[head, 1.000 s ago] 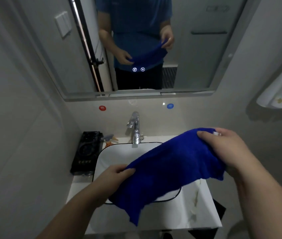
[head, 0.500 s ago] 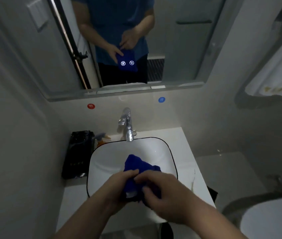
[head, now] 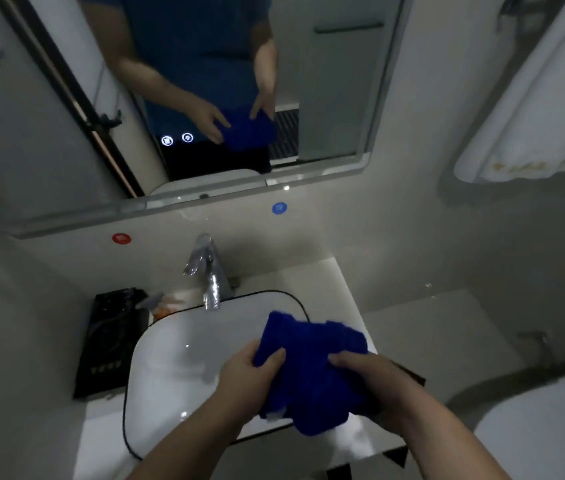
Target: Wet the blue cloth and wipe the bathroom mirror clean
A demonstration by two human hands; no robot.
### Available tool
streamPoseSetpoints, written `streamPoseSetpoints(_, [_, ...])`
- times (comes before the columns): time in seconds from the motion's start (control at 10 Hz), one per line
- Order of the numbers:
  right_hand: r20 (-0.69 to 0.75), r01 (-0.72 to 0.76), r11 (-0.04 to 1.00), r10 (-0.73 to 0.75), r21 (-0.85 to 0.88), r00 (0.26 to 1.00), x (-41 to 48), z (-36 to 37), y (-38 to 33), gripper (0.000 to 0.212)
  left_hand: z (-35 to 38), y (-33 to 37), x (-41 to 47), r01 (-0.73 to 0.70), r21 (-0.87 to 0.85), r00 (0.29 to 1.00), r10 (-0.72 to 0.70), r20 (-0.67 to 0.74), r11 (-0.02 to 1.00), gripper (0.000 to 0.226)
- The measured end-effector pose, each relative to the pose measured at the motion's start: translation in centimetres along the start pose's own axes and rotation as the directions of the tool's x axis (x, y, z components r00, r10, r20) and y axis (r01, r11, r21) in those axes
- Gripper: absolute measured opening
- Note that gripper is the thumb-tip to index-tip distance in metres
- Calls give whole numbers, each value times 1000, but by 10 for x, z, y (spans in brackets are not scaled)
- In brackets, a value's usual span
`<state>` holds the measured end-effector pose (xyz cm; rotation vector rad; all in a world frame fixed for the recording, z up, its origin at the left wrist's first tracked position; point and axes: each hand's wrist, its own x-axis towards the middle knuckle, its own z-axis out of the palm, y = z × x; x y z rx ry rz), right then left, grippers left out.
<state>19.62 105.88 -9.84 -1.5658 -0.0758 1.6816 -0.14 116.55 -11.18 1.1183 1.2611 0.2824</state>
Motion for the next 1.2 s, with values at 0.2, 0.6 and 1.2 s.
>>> streamPoseSetpoints(0.2, [-91, 12, 971, -34, -237, 995, 60, -47, -26, 47, 60, 1, 48, 121, 258, 990, -96, -107, 958, 16])
streamPoseSetpoints(0.6, [-10, 141, 802, -180, -580, 984, 206, -111, -176, 33, 126, 75, 196, 186, 96, 963, -162, -216, 978, 22])
streamPoseSetpoints(1.2, [25, 220, 614, -310, -758, 950, 252, -94, -104, 70, 81, 44, 193, -60, 600, 928, 266, -262, 798, 59])
